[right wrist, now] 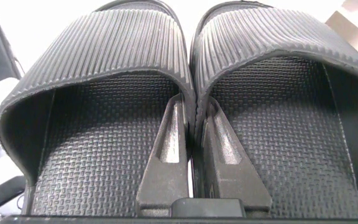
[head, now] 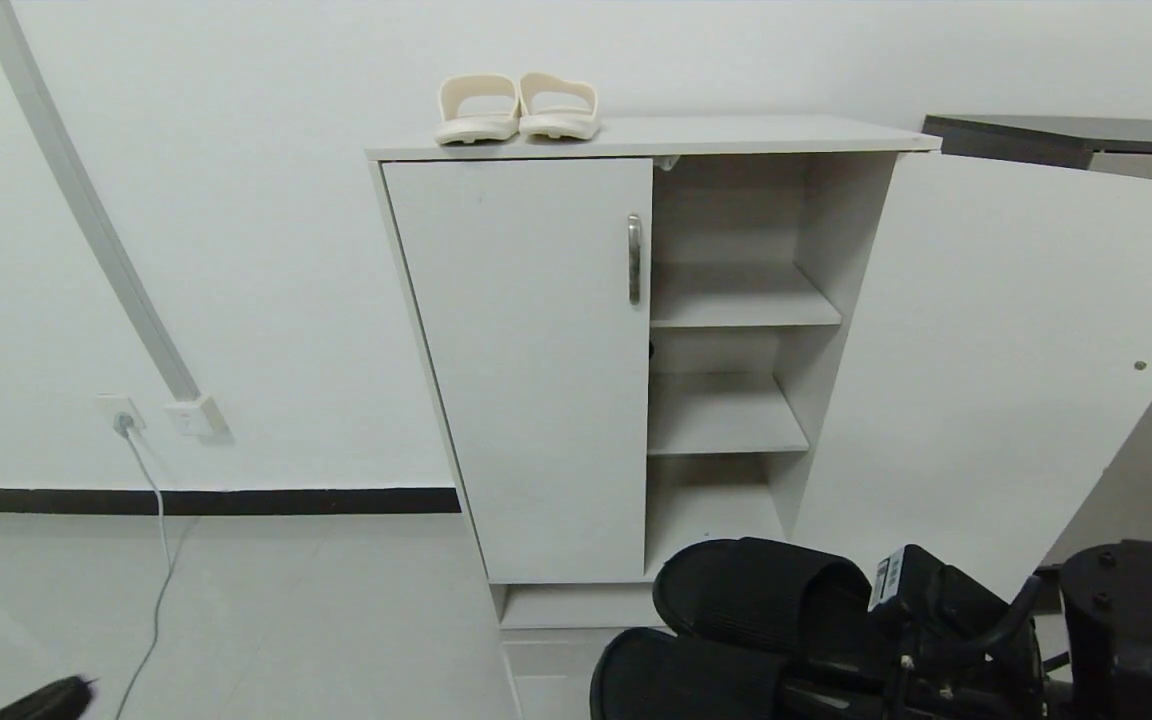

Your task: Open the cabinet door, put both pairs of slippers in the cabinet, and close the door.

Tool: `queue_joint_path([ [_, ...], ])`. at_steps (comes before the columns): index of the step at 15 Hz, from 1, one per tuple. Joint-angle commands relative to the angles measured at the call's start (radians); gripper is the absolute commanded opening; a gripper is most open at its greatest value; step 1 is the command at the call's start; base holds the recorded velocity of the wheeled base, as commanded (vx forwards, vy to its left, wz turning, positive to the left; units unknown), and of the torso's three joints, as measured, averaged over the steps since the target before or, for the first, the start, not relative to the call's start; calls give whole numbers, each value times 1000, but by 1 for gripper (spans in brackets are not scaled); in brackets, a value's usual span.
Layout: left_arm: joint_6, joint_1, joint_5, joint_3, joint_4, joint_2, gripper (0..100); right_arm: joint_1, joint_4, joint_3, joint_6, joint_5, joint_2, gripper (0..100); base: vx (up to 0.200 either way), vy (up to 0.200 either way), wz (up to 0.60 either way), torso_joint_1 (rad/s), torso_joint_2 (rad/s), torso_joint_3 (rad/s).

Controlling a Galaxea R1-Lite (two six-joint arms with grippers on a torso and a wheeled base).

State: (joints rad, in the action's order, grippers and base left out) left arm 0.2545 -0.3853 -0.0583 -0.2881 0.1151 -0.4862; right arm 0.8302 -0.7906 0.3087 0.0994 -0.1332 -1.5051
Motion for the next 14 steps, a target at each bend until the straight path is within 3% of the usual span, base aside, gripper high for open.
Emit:
queue_joint_path([
  [1, -121, 218, 17, 29, -224, 345, 0, -2, -12, 0, 0, 0, -12, 0, 0, 0, 0, 0, 0, 0],
  [2, -192, 241, 23, 67, -239, 363, 0, -2, -16, 0, 0, 0, -15, 0, 0, 0, 0, 0, 0, 0],
  [4, -216, 330, 43, 152, -235, 397, 0, -2, -32, -2, 0, 1, -32, 0, 0, 0, 0, 0, 0, 0],
  [6, -248, 376, 43, 204, -235, 465, 0, -6, -44, 0, -1, 1, -44, 0, 0, 0, 0, 0, 0, 0],
  [9, -279, 385, 35, 236, -183, 485, 0, -10, -71, -2, 0, 4, -73, 0, 0, 0, 0, 0, 0, 0],
  [10, -336, 385, 43, 237, -181, 485, 0, -10, -82, -5, 0, 4, -76, 0, 0, 0, 0, 0, 0, 0],
  [11, -330, 385, 72, 237, -181, 485, 0, -10, -84, -7, 0, 4, -76, 0, 0, 0, 0, 0, 0, 0],
  [12, -347, 385, 166, 239, -181, 485, 0, -10, -84, -7, 2, 7, -76, 0, 0, 0, 0, 0, 0, 0],
  [13, -409, 385, 193, 256, -158, 486, 0, -10, -84, -7, 2, 7, -76, 0, 0, 0, 0, 0, 0, 0],
  [14, -403, 385, 199, 257, -153, 486, 0, -10, -84, -7, 2, 7, -76, 0, 0, 0, 0, 0, 0, 0],
])
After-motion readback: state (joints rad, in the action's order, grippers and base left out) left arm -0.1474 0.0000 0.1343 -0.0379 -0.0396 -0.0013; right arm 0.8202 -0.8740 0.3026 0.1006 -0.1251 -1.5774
